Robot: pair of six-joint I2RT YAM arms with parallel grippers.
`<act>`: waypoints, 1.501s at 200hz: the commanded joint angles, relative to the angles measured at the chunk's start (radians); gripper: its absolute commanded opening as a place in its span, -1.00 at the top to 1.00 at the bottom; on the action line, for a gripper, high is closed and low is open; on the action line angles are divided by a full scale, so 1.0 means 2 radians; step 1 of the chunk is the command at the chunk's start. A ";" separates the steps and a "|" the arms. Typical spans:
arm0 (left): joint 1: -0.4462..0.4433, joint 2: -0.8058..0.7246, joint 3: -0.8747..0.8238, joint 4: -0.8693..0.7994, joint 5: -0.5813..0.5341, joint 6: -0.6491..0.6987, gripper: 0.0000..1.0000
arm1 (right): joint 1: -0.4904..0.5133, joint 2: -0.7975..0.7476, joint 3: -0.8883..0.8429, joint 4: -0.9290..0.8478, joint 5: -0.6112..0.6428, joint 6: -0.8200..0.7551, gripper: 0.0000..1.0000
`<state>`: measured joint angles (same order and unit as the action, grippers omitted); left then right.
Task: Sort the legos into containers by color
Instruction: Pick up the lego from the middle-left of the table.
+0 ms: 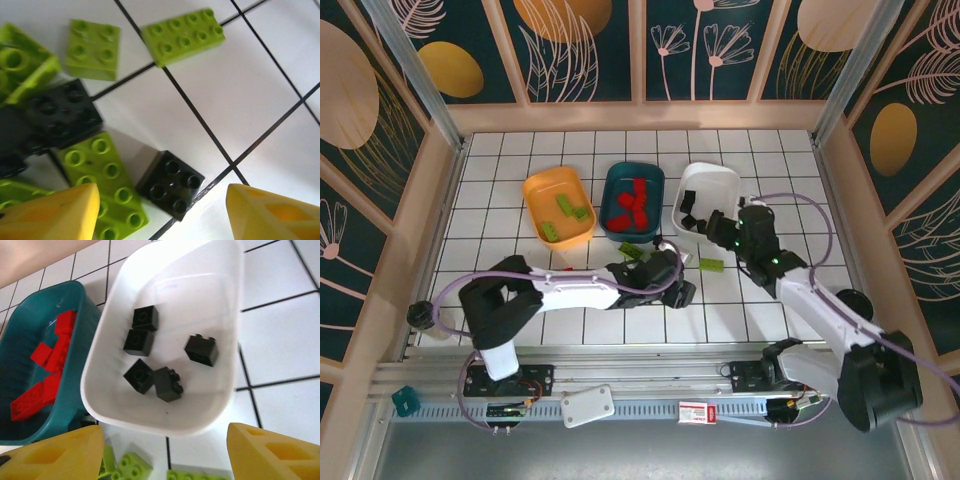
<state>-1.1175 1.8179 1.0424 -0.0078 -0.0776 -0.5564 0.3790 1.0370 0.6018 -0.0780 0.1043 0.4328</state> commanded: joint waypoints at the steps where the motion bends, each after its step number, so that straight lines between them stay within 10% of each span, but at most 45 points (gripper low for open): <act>1: -0.005 0.024 0.030 -0.022 0.000 0.022 -0.32 | -0.007 -0.043 -0.020 -0.023 0.011 0.018 -0.33; 248: -0.057 0.110 0.058 -0.086 -0.112 0.073 -0.16 | -0.045 -0.079 -0.034 -0.033 -0.021 0.019 -0.35; 300: -0.059 0.109 0.044 -0.086 -0.137 0.082 0.28 | -0.048 -0.075 -0.032 -0.029 -0.026 0.023 -0.35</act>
<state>-1.2320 1.9911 1.1767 -0.0860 -0.3527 -0.4004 0.2935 0.8799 0.5404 -0.1619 0.0586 0.4557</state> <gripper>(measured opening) 0.373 0.674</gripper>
